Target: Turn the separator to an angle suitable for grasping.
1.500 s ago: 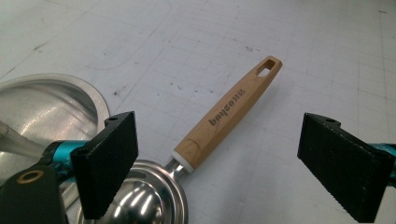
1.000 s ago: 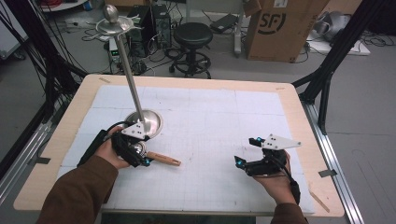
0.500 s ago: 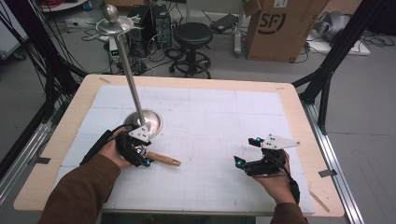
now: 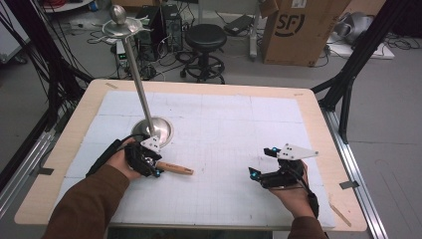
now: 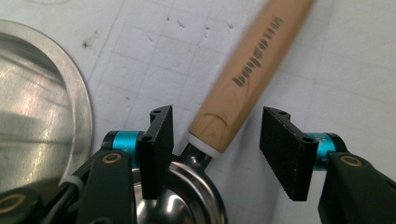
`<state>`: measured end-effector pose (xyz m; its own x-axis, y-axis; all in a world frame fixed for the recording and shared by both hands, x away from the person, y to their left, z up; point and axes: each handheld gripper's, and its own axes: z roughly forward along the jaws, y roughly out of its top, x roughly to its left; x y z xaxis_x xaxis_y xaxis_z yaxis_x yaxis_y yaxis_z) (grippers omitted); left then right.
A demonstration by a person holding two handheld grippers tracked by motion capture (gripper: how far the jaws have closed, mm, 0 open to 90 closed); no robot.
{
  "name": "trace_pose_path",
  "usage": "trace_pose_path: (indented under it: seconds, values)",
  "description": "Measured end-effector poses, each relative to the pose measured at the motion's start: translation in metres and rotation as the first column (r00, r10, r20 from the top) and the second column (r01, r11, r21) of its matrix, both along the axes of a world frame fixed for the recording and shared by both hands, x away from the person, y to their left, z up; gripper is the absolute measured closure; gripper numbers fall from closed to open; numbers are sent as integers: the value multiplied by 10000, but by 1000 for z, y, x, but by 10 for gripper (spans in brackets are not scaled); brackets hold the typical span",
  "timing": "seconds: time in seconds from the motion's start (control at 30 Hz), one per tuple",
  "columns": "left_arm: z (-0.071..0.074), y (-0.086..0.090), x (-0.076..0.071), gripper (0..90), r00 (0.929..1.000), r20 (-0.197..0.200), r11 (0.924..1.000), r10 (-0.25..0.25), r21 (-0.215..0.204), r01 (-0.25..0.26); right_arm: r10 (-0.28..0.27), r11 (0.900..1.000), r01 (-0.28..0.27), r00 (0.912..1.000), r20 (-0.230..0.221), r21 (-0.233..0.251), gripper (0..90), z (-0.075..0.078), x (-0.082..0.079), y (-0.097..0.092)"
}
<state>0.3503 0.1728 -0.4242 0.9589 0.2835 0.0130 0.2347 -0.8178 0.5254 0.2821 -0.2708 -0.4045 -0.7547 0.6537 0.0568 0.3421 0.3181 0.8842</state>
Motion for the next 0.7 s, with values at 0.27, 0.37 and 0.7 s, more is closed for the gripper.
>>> trace_pose_path:
  seconds: [0.27,0.37,0.7]
  values:
    - [0,0,-2,523,9997,-201,9999,127,68,-126,-16,10000,16,10000,-4,-14,86,0,0,0]
    - [1,-1,-2,530,9998,-166,9998,109,173,-106,-37,10000,37,10000,0,-19,86,0,0,0]
    - [6,-8,0,589,9994,136,9953,328,908,-339,-23,10000,23,10000,-36,-84,87,-1,1,1]
